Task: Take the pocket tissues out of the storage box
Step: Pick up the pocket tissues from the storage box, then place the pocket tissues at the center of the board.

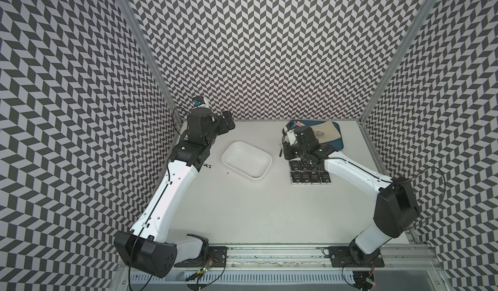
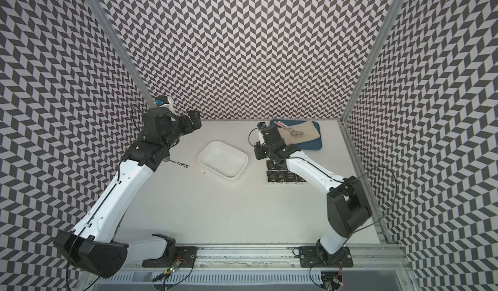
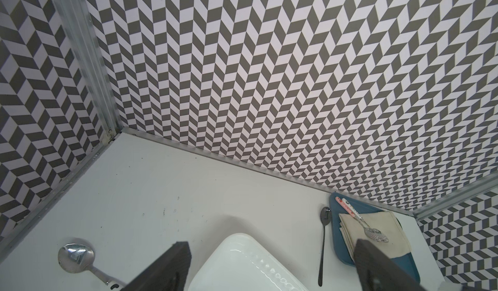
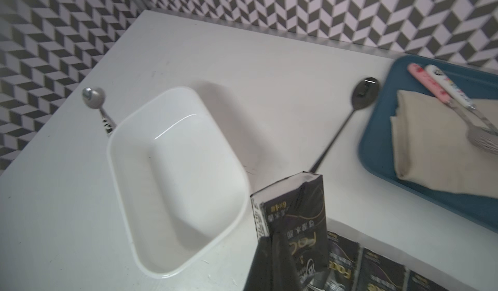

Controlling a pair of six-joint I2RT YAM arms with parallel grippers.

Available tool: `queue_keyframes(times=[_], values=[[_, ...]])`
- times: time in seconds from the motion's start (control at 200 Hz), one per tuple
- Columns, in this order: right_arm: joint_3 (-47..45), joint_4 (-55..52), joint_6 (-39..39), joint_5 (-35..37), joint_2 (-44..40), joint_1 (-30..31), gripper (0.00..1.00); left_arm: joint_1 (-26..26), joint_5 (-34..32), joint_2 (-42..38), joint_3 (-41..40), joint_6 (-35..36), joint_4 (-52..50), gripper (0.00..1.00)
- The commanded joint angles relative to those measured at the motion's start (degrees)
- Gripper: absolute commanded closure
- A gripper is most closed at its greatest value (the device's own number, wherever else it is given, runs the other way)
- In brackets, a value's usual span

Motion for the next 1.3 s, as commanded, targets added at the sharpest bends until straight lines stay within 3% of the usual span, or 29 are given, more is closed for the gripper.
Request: queue_keyframes(times=[0.0, 0.14, 0.285, 0.686, 0.961, 1.122, 1.292], values=[[-6.5, 1.5, 1.3, 2.6, -5.4, -5.3, 0.94, -1.5, 0.3, 0.8, 0.1, -0.4, 2.2, 0.01], [-15.6, 3.7, 2.6, 4.0, -9.9, -13.7, 0.94, -2.1, 0.3, 1.5, 0.7, -0.3, 2.8, 0.01], [-16.5, 2.4, 2.6, 6.0, -8.0, -19.1, 0.93, -2.5, 0.3, 2.1, 0.2, 0.0, 3.5, 0.01], [-13.0, -0.4, -1.0, 12.7, 1.4, -23.5, 0.91, -2.5, -0.7, 2.1, 0.6, 1.0, 3.2, 0.01], [-11.9, -1.3, -2.5, 10.8, 4.7, -23.6, 0.87, -2.6, 0.1, 3.5, 1.7, 0.1, 3.2, 0.01], [-11.9, 0.3, -0.5, 9.8, 2.6, -24.0, 0.81, -2.6, 0.1, 3.5, 2.0, 0.2, 3.1, 0.01], [-13.4, 2.9, 2.8, 4.0, 0.6, -29.2, 0.61, -2.6, 0.1, 3.1, 2.3, 0.8, 2.5, 0.01]])
